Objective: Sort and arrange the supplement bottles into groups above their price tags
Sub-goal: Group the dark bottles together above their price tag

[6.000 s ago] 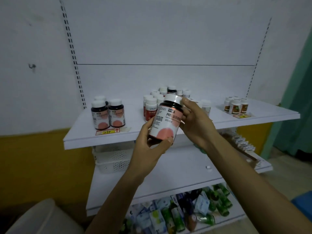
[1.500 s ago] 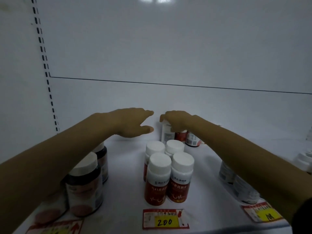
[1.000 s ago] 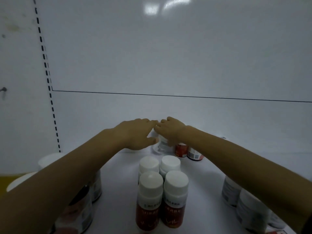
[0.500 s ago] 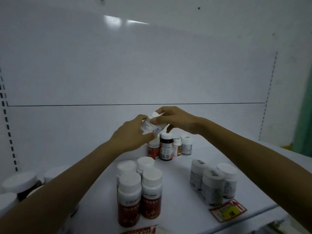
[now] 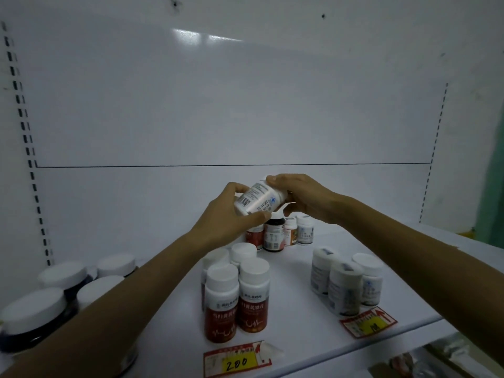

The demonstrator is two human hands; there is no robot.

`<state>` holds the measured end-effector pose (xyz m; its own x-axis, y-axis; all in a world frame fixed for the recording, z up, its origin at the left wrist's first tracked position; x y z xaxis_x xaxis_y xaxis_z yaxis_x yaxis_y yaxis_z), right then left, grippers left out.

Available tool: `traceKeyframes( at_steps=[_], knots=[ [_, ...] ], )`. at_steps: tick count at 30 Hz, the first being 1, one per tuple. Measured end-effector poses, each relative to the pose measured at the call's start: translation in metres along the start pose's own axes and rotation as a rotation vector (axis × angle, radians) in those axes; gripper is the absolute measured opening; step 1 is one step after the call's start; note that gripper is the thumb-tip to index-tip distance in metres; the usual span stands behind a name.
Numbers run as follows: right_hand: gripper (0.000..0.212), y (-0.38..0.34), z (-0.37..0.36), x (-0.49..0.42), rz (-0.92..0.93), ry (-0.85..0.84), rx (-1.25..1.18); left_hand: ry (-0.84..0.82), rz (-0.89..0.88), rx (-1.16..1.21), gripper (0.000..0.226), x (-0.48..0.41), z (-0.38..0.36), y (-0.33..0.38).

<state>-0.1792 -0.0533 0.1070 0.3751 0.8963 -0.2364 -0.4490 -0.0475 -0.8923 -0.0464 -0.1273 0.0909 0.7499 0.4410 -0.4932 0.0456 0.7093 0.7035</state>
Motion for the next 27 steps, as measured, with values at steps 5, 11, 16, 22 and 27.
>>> traceKeyframes(
  at_steps=[5, 11, 16, 22, 27],
  knots=[
    [0.038, -0.003, -0.01, -0.004, 0.011, -0.05, -0.117, -0.019, 0.099, 0.2, 0.045, 0.008, 0.008, -0.009],
    [0.028, 0.0, -0.018, -0.012, 0.001, -0.037, -0.096, -0.076, 0.168, 0.3, 0.042, 0.017, 0.011, -0.021],
    [0.049, 0.004, -0.025, -0.019, -0.09, 0.02, 0.021, -0.088, 0.193, 0.329, 0.035, 0.02, 0.013, -0.028],
    [0.057, 0.008, -0.031, -0.025, -0.11, 0.037, 0.08, -0.084, 0.194, 0.287, 0.028, 0.02, 0.018, -0.034],
    [0.062, 0.008, -0.027, -0.024, -0.097, 0.035, 0.117, -0.022, 0.149, 0.25, 0.015, 0.016, 0.018, -0.031]
  ],
)
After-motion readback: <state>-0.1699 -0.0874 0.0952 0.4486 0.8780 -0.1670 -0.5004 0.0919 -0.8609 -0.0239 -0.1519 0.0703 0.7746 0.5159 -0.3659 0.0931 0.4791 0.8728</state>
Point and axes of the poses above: each hand's wrist, its own x-axis away from the middle knuckle, its own z-axis out of the back of the hand, y = z × x, the point moved 7 cm from there along -x, towards the middle knuckle, and after that the axes turned 3 degrees about -z, right-handed, at the moved point
